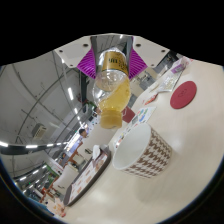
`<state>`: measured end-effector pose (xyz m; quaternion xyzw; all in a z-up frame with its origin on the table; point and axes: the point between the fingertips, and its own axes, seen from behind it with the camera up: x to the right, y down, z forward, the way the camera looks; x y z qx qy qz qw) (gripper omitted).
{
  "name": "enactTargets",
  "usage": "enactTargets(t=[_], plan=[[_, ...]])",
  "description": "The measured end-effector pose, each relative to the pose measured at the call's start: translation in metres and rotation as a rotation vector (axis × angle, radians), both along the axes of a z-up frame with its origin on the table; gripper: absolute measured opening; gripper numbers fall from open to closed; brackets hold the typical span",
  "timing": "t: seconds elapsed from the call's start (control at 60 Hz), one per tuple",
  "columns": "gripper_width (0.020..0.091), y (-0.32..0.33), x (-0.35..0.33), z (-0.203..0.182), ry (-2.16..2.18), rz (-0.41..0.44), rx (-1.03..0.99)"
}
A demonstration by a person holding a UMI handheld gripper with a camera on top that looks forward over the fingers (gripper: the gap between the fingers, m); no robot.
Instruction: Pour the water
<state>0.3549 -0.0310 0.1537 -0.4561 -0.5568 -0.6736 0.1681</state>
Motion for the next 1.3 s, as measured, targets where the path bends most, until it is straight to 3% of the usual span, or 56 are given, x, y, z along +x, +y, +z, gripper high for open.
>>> enactTargets(t=[0.183, 0.483, 0.733, 1.0, 1.033, 1.183, 1.3], plan=[[0.0406, -0.007, 0.002, 0.000, 0.269, -0.018, 0.034], [0.0406, -0.033, 0.010, 0.003, 1.233, -0.144, 0.244], [0.0405, -0.040, 0.013, -0.049, 1.831, -0.257, 0.331], [0.0409, -0.042, 0.032, -0.121, 2.036, -0.421, 0.386], [0.0408, -0.040, 0.035, -0.116, 2.060, -0.384, 0.411], [0.0424, -0.043, 0.033, -0.120, 2.058, -0.379, 0.428], [0.0527, -0.051, 0.033, -0.118, 2.028, -0.413, 0.406]])
